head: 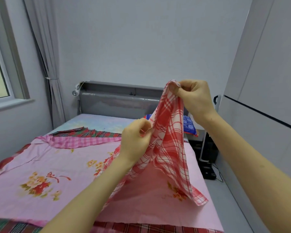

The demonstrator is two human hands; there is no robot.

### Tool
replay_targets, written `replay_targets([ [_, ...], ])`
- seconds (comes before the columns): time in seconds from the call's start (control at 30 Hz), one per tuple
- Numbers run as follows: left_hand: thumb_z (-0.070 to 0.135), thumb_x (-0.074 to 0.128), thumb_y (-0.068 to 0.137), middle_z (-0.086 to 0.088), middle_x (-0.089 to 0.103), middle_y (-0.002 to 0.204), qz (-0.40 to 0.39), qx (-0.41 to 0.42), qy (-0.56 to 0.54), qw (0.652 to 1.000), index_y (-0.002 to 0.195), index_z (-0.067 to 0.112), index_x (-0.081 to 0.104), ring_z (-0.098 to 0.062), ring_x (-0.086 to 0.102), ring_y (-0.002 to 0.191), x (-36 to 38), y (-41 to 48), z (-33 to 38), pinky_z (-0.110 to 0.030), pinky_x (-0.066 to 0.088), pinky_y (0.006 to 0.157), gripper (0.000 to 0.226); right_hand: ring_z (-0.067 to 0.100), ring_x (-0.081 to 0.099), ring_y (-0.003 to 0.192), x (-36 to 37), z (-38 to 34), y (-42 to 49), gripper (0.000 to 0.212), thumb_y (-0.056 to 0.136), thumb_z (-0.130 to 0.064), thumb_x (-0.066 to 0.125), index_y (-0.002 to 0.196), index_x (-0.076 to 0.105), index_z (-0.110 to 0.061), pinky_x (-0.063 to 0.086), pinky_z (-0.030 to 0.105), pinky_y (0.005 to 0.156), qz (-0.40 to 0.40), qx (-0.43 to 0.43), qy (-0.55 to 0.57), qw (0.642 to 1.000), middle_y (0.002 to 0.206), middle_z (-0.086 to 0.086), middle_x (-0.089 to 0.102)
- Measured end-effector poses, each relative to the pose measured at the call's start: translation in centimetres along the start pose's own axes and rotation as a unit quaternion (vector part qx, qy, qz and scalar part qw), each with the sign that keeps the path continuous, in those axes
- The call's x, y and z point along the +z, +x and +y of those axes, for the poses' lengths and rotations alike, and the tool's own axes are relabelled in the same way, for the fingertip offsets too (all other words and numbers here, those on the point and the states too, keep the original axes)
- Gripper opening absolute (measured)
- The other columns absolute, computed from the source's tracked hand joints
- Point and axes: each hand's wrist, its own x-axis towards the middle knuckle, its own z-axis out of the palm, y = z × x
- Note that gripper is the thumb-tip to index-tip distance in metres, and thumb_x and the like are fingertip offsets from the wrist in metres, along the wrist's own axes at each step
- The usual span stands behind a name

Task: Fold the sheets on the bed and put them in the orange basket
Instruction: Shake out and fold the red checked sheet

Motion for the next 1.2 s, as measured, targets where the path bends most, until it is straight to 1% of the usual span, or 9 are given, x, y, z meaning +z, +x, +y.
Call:
replay_targets([
  [0.17,0.012,0.067,0.080,-0.003,0.063,0.070,0.050,0.127,0.138,0.981,0.071,0.007,0.064,-0.019,0.055,0.065,0.2,-1.5,-0.5,-0.024,0.041,0.060,0.010,0.018,0.063,0.056,-0.6,-0.4,-0.4,0.029,0.090,-0.021,0.063,0.071,0.067,0.001,0.055,0.035,0.055,0.003,0.017,-0.003,1.000,0.059,0.000,0.067],
  [0.27,0.010,0.060,0.085,-0.004,0.064,0.067,0.089,0.170,0.176,0.966,0.069,0.004,0.065,-0.020,0.056,0.060,0.7,-2.2,-0.6,-0.026,0.043,0.055,0.017,0.023,0.063,0.059,-0.7,-0.4,-0.9,0.029,0.089,-0.022,0.063,0.070,0.067,-0.002,0.054,0.038,0.057,0.006,0.022,-0.006,1.000,0.059,0.000,0.065],
  [0.47,0.017,0.060,0.084,-0.002,0.063,0.066,0.045,0.073,0.117,0.989,0.072,0.007,0.065,-0.017,0.057,0.060,1.6,-3.4,-1.2,-0.025,0.041,0.058,0.017,0.025,0.064,0.063,-1.1,-0.4,-1.6,0.029,0.088,-0.025,0.065,0.066,0.066,-0.006,0.055,0.040,0.061,0.016,0.030,-0.011,0.999,0.064,0.006,0.066],
  [0.6,0.024,0.063,0.082,-0.001,0.066,0.068,-0.020,0.056,0.086,0.995,0.071,0.007,0.069,-0.015,0.057,0.064,2.6,-4.7,-0.6,-0.026,0.044,0.060,0.021,0.014,0.063,0.055,-1.5,-0.4,-1.9,0.028,0.088,-0.023,0.065,0.067,0.066,-0.004,0.054,0.029,0.055,0.018,0.037,-0.009,0.999,0.057,-0.004,0.065],
  [0.8,0.014,0.068,0.076,0.001,0.067,0.065,0.012,-0.055,0.026,0.998,0.070,0.008,0.071,-0.008,0.059,0.059,2.3,-4.8,-0.8,-0.027,0.046,0.059,0.009,0.004,0.060,0.047,-2.8,-0.3,-2.4,0.027,0.090,-0.019,0.062,0.067,0.064,-0.004,0.045,0.015,0.043,0.016,0.040,-0.011,0.999,0.050,-0.010,0.063],
  [0.9,0.008,0.072,0.079,0.002,0.066,0.065,0.032,-0.080,0.008,0.996,0.070,0.008,0.068,-0.009,0.059,0.062,1.4,-4.2,-0.3,-0.017,0.046,0.059,0.010,0.012,0.062,0.054,-3.9,0.1,-2.4,0.028,0.088,-0.022,0.065,0.075,0.067,0.003,0.053,0.025,0.050,0.043,0.049,-0.006,0.998,0.056,-0.005,0.066],
  [1.03,-0.001,0.066,0.082,-0.001,0.059,0.063,-0.006,-0.055,0.021,0.998,0.073,0.010,0.054,-0.017,0.057,0.058,0.5,-3.8,0.3,-0.026,0.045,0.057,0.019,0.011,0.064,0.056,-5.3,0.4,-2.6,0.021,0.087,-0.022,0.066,0.077,0.070,-0.004,0.055,0.026,0.055,0.053,0.063,0.001,0.997,0.059,-0.005,0.068],
  [1.1,-0.004,0.063,0.081,-0.003,0.056,0.064,-0.041,-0.089,0.017,0.995,0.078,0.011,0.047,-0.021,0.056,0.059,1.0,-4.2,0.6,-0.031,0.043,0.056,0.022,0.011,0.064,0.055,-5.4,0.4,-2.9,0.021,0.087,-0.021,0.066,0.076,0.069,-0.004,0.055,0.027,0.054,0.047,0.062,0.002,0.997,0.059,-0.005,0.068],
  [1.2,-0.001,0.060,0.081,0.005,0.054,0.063,-0.120,-0.167,0.032,0.978,0.082,0.013,0.051,-0.009,0.050,0.056,2.3,-6.4,-0.2,-0.030,0.039,0.054,0.017,0.009,0.063,0.053,-5.6,0.3,-3.2,0.019,0.087,-0.020,0.066,0.074,0.068,-0.006,0.052,0.023,0.052,0.065,0.063,0.022,0.996,0.056,-0.007,0.067],
])
